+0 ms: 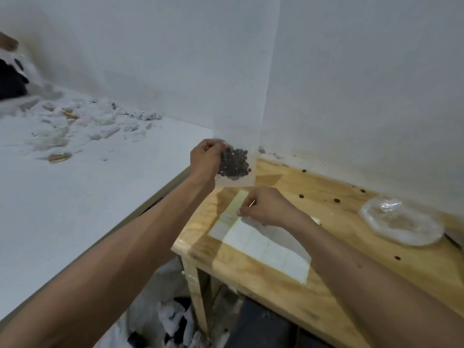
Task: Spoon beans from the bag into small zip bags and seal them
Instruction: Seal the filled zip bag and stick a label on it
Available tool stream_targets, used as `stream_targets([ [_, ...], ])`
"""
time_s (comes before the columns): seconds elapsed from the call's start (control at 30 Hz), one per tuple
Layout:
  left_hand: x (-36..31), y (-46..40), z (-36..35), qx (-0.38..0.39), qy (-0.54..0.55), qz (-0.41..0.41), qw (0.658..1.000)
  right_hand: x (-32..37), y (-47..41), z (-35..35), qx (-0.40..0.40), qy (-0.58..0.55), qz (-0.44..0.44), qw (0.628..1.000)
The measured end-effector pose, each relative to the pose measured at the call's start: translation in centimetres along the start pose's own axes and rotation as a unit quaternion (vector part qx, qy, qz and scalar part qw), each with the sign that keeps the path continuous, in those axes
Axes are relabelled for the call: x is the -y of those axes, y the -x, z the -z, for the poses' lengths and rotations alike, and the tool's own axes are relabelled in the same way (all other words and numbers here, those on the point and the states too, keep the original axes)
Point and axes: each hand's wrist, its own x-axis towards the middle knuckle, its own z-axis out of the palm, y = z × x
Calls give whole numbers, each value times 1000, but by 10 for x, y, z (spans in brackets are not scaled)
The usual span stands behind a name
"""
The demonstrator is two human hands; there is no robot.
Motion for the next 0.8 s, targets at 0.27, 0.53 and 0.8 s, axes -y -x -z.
stream_targets([
  [0.27,4,5,28,-10,23,21,999,22,-2,-25,-6,35,-34,999],
  [0.53,4,8,19,25,38,18,999,21,15,17,-46,-127,-1,991],
  [0.8,8,22,-42,138,2,-10,990,2,28,96,-235,-231,48,943],
])
